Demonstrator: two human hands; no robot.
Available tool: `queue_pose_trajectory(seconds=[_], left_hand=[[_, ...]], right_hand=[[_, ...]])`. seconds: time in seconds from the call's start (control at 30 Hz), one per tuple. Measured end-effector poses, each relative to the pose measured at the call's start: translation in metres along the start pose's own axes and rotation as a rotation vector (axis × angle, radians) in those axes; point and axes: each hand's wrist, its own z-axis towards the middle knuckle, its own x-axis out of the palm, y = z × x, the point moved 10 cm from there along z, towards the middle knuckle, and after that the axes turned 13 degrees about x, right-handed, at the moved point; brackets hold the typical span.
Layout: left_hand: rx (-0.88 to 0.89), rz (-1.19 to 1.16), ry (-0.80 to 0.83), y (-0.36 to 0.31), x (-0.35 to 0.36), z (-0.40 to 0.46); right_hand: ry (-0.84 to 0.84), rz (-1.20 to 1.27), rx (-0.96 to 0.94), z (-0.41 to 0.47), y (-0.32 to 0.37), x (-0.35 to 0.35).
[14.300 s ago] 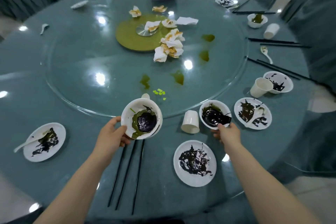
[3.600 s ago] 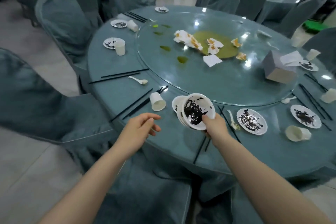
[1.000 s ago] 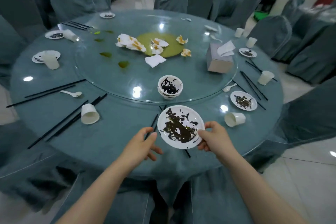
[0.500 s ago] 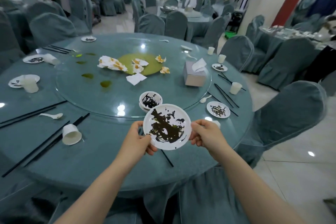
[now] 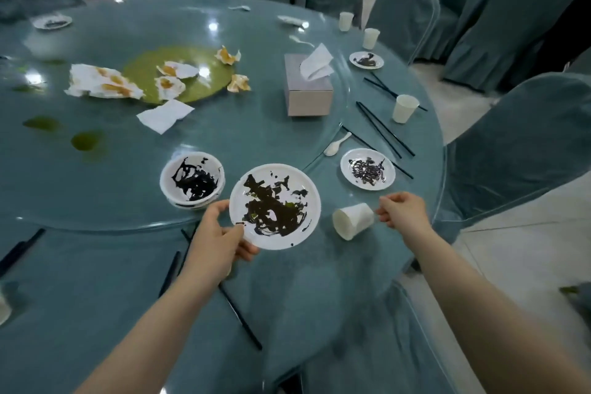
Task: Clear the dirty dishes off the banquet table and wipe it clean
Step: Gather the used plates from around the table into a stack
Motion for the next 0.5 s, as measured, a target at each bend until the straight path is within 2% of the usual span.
queue_pose_trajectory(seconds=[0.1, 0.23, 0.5], left_hand=[[-0.010, -0.010, -0.001, 0.011, 0.012, 0.015], [-0.030, -0.012, -0.018, 0.021, 0.018, 0.030], [-0.066, 0.069, -0.029, 0.041, 0.002, 0.040]], right_hand=[[-0.061, 0.004, 0.074, 0.044, -0.018, -0.006], [-0.062, 0.027, 0.153, 0.083, -0.022, 0.006], [-0.109, 0.020, 0.240, 0.116, -0.016, 0.021]])
